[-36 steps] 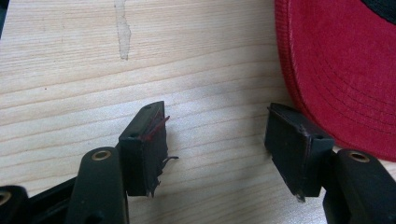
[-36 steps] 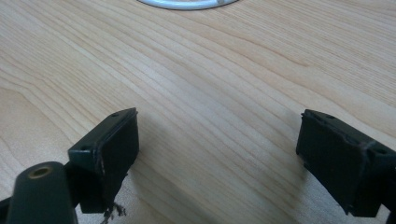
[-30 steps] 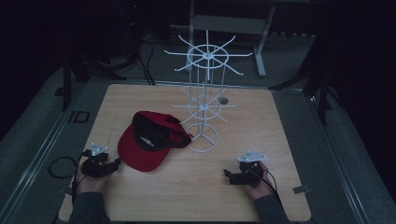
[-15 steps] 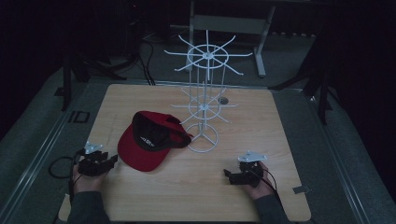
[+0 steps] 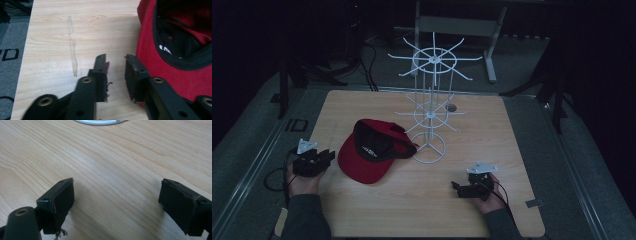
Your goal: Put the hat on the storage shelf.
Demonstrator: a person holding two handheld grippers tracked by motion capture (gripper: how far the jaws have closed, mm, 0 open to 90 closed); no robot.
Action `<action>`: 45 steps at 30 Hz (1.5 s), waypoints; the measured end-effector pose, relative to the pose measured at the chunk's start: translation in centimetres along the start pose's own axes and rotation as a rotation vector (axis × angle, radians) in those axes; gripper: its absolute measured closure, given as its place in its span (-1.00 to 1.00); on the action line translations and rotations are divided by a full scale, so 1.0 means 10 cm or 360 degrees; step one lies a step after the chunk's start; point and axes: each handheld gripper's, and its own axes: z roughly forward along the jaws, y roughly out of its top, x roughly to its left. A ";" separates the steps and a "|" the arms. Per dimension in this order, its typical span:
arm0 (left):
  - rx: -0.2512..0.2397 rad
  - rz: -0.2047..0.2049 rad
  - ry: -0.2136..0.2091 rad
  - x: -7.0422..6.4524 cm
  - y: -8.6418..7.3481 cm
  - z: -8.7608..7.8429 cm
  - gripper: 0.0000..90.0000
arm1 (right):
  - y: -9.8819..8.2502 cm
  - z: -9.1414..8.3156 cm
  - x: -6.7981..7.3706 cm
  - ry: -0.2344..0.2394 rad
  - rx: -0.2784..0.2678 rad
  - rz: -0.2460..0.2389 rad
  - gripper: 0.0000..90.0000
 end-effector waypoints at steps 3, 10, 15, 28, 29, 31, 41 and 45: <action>0.0055 0.0030 0.0000 -0.03 0.01 0.08 0.81 | 0.00 0.00 0.00 0.0000 0.0000 0.0003 -0.71; 0.0103 0.0073 -0.0061 -0.09 -0.03 0.08 0.92 | 0.00 0.00 0.00 -0.0001 0.0000 0.0001 -0.71; 0.0122 0.0121 -0.0147 -0.19 -0.08 0.02 0.93 | 0.00 0.00 0.00 0.0000 -0.0002 0.0000 -0.71; 0.0131 0.0164 -0.0418 -0.57 -0.15 -0.01 0.88 | 0.00 0.00 0.00 -0.0001 -0.0002 0.0001 -0.71; 0.0143 0.0177 -0.0432 -0.60 -0.15 -0.01 0.88 | 0.00 0.00 0.00 -0.0001 -0.0002 0.0001 -0.71; 0.0135 0.0186 -0.0452 -0.68 -0.14 -0.01 0.81 | 0.00 0.00 0.00 -0.0001 -0.0002 0.0001 -0.71; 0.0081 0.0096 -0.0475 -0.69 -0.04 -0.10 0.42 | 0.00 0.00 0.00 -0.0001 -0.0002 0.0001 -0.71; 0.0103 0.0070 -0.0539 -0.68 -0.07 -0.06 0.37 | 0.00 0.00 0.00 -0.0001 -0.0002 0.0001 -0.71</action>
